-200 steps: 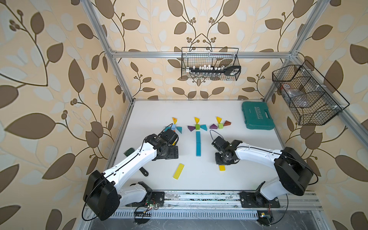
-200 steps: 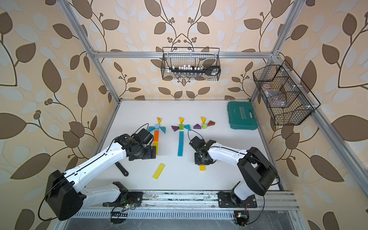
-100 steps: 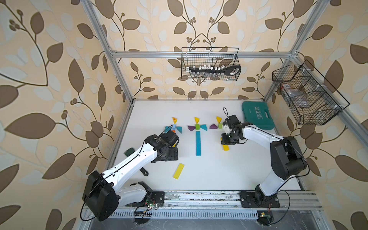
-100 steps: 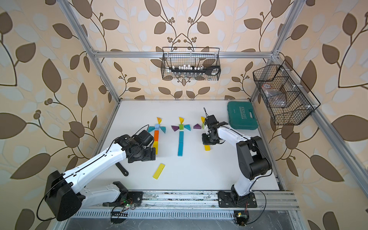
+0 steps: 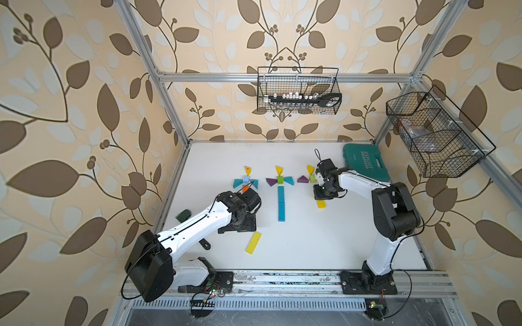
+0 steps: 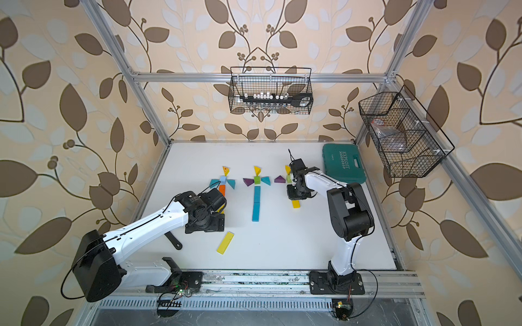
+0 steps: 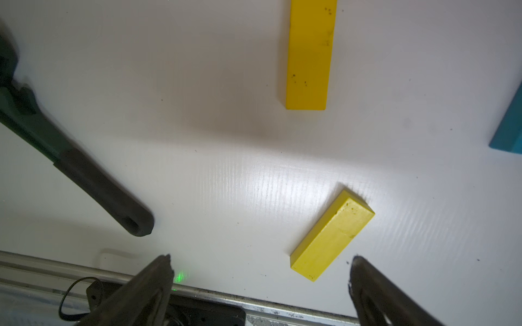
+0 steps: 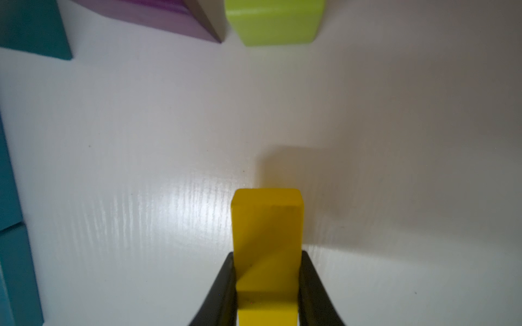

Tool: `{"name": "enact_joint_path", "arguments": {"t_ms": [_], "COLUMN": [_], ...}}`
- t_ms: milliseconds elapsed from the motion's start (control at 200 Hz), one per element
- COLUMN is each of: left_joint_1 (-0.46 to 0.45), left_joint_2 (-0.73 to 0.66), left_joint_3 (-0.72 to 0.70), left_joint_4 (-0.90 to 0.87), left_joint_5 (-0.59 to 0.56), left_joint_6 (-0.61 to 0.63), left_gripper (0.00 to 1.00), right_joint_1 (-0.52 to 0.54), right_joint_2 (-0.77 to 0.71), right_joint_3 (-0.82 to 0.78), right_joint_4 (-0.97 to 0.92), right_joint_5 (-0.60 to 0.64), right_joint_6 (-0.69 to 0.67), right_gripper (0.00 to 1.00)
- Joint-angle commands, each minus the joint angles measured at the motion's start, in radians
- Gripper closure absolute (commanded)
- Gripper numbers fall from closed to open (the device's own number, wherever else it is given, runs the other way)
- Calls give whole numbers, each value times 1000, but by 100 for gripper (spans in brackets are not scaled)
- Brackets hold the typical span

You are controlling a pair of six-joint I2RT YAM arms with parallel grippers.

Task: Assemble a small pinwheel with building blocks
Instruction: Assemble the building block at the center of the board.

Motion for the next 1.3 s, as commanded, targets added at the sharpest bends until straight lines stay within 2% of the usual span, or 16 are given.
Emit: {"name": "enact_joint_path", "arguments": {"t_ms": [0,480,825,1055,1155,1295], "left_joint_1": [-29,-94,-97,-98,-98,-98], "left_joint_2": [-2,62,84,100,106,117], "left_joint_3": [4,-24,-31,-28,-21,-17], "left_joint_4": [-17,16,23,26,23,26], "left_joint_5": [-11,28,22,24,23,22], "left_joint_6": [-24,-24,-24,-18,-17,-15], "left_gripper": [1,1,1,1,1,1], "right_joint_1": [-1,-4,-8,-9,-9,-10], "right_joint_2": [44,141,178,180,165,124], "right_joint_3": [50,138,197,206,205,205], "right_joint_4": [-5,-13,-37,-39,-39,-47], "right_joint_5": [24,46,65,54,36,11], "right_joint_6": [-11,13,35,55,61,62], "right_gripper": [100,98,94,71,70,59]}}
